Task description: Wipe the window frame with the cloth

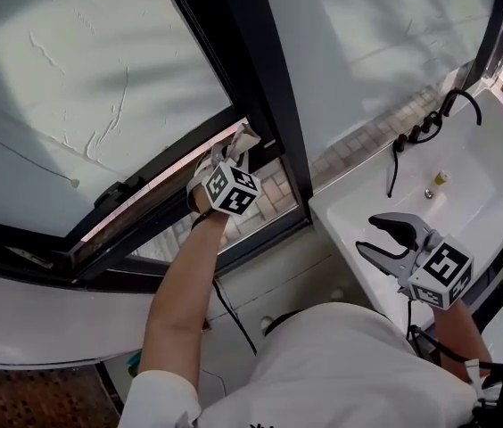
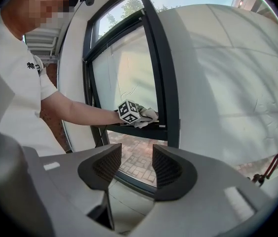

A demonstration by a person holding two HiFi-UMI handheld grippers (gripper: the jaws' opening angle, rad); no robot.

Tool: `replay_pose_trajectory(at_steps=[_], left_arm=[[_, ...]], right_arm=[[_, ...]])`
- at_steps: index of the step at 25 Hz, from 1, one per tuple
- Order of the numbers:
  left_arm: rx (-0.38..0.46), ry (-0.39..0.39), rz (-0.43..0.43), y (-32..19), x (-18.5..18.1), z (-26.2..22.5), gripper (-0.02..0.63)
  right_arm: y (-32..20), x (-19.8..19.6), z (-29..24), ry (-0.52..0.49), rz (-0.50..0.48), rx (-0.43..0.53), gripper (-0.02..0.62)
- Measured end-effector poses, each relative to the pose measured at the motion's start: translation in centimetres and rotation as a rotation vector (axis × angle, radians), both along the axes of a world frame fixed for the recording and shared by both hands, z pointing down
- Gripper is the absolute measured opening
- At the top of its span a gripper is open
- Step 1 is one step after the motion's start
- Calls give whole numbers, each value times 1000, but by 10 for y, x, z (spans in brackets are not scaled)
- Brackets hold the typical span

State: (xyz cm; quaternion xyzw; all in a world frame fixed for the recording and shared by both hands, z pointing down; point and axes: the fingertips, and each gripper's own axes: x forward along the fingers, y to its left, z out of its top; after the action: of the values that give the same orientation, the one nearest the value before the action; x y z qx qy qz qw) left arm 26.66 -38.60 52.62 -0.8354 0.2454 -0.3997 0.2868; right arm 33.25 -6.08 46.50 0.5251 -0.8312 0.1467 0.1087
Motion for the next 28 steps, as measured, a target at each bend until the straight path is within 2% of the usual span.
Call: replay_pose_trajectory(at_steps=[4, 13, 19, 24, 28], left_arm=[[-16, -60, 9, 8, 11, 16, 103], [25, -170, 42, 27, 21, 29, 101], [-10, -170, 40, 42, 23, 32, 101], [-58, -200, 125, 78, 29, 57, 98], [-80, -143, 169, 114, 32, 61, 98]], right_arm=[[3, 14, 4, -13, 6, 2, 198], [5, 25, 13, -41, -9, 0, 198], [9, 23, 18, -66, -27, -1, 198], [10, 20, 22, -79, -29, -5, 198], [3, 18, 25, -94, -28, -7, 198]])
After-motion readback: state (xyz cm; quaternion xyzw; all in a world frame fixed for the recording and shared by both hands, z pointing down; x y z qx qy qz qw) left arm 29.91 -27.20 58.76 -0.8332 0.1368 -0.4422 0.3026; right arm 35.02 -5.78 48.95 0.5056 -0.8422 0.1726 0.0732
